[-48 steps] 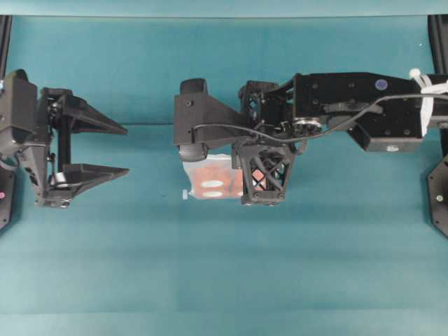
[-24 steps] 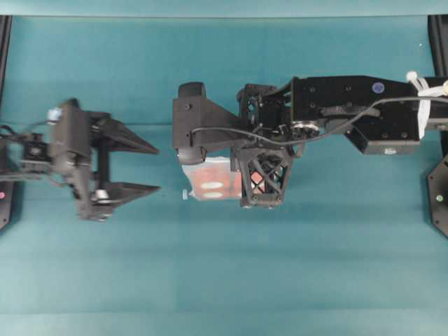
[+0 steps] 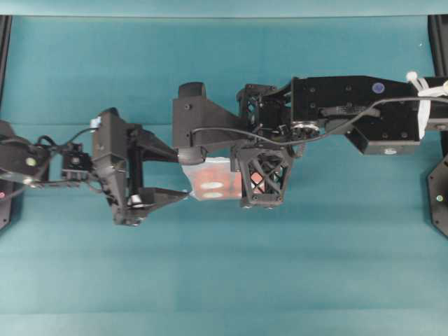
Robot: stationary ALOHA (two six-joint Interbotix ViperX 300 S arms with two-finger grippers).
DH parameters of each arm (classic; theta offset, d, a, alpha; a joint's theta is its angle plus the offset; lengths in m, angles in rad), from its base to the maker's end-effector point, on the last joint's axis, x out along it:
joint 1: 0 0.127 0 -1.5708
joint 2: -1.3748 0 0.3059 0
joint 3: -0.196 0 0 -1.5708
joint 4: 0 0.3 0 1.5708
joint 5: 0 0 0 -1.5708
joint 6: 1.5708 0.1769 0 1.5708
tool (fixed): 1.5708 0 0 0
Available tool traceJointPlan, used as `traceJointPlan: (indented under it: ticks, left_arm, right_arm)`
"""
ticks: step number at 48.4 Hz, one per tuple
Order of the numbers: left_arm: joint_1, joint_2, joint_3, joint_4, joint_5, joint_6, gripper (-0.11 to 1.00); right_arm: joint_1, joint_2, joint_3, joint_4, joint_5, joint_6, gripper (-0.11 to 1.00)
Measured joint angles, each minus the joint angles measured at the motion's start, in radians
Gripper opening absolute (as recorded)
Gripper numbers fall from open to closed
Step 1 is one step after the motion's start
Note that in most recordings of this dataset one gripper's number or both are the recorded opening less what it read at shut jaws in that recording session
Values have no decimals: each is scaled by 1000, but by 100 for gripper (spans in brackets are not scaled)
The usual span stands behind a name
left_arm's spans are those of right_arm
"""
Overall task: Hand over the clear zip bag and make it stand upright.
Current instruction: 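Reach the left gripper to the bag's bottom edge and grasp it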
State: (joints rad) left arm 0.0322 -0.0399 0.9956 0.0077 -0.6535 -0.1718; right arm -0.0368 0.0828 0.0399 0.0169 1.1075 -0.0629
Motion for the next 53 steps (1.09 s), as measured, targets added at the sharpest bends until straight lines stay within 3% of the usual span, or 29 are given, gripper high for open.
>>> traceJointPlan:
  ticks: [10,29,41,48,53]
  left_arm:
    - [-5,100,-31,0,-77,-38,89]
    - [14,265,-156,0,-87,-40,89]
    - [15,298,-212,0,-87,-44,87]
    - [15,299,-219,0,-75,-44,79]
    - [14,299,-221,0,-60,-31,63]
  right_arm:
    - [0,0,6,0,-6,-2,0]
    - [-2,2,14,0,-21,0,0]
    - [-2,0,31,0,-34,-2,0]
    - [-3,0,37,0,-35,-2,0]
    - [-3,0,37,0,-35,0,0]
